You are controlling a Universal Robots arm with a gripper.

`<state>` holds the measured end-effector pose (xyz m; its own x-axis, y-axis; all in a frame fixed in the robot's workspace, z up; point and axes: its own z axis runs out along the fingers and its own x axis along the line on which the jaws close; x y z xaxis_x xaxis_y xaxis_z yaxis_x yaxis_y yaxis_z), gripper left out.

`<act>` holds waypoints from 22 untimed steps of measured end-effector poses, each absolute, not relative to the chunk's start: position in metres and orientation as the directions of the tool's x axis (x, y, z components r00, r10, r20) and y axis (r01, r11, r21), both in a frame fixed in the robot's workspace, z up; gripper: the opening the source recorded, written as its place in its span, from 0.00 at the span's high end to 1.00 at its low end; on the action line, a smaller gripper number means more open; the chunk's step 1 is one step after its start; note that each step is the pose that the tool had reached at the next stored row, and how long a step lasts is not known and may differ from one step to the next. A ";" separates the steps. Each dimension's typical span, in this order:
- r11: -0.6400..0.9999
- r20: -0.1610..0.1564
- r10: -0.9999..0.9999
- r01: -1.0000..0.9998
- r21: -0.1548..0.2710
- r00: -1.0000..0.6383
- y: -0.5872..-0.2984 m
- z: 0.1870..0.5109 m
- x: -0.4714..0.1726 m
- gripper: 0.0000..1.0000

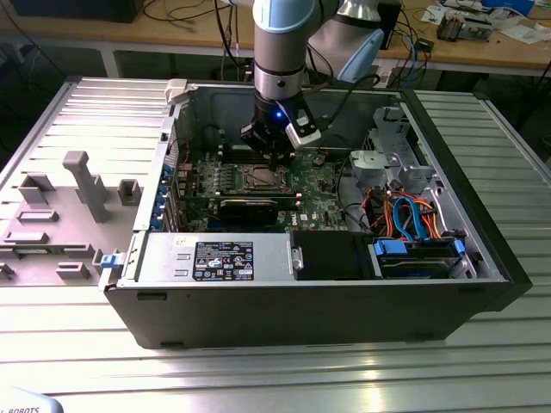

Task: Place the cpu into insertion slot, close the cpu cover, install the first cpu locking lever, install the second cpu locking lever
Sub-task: 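Install the second cpu locking lever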

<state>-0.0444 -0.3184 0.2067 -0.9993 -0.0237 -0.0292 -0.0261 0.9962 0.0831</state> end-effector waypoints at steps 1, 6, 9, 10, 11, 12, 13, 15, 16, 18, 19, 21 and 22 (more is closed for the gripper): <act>0.996 -0.029 -0.024 -0.026 0.083 -0.999 -0.318 0.208 -0.044 0.89; 0.996 -0.029 -0.024 -0.026 0.083 -0.999 -0.318 0.218 -0.044 0.89; 0.996 -0.029 -0.024 -0.026 0.083 -0.999 -0.328 0.218 -0.044 0.89; 0.996 -0.029 -0.024 -0.026 0.083 -0.999 -0.328 0.224 -0.044 0.89; 0.996 -0.030 -0.024 -0.026 0.083 -0.999 -0.328 0.228 -0.044 0.89; 0.996 -0.029 -0.024 -0.026 0.083 -0.999 -0.328 0.228 -0.044 0.89; 0.996 -0.029 -0.024 -0.026 0.083 -0.999 -0.328 0.228 -0.044 0.89; 0.996 -0.029 -0.024 -0.026 0.083 -0.999 -0.329 0.228 -0.044 0.89; 0.996 -0.029 -0.024 -0.026 0.083 -0.999 -0.330 0.228 -0.044 0.89; 0.996 -0.029 -0.024 -0.026 0.083 -0.999 -0.333 0.228 -0.044 0.89; 0.996 -0.029 -0.024 -0.026 0.083 -0.999 -0.334 0.228 -0.044 0.89; 0.996 -0.029 -0.024 -0.026 0.083 -0.999 -0.338 0.228 -0.044 0.89; 0.996 -0.029 -0.024 -0.026 0.083 -0.999 -0.340 0.228 -0.044 0.89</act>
<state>-0.0443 -0.3398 0.2282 -0.9993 -0.0238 -0.0294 -0.0262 0.9962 0.0833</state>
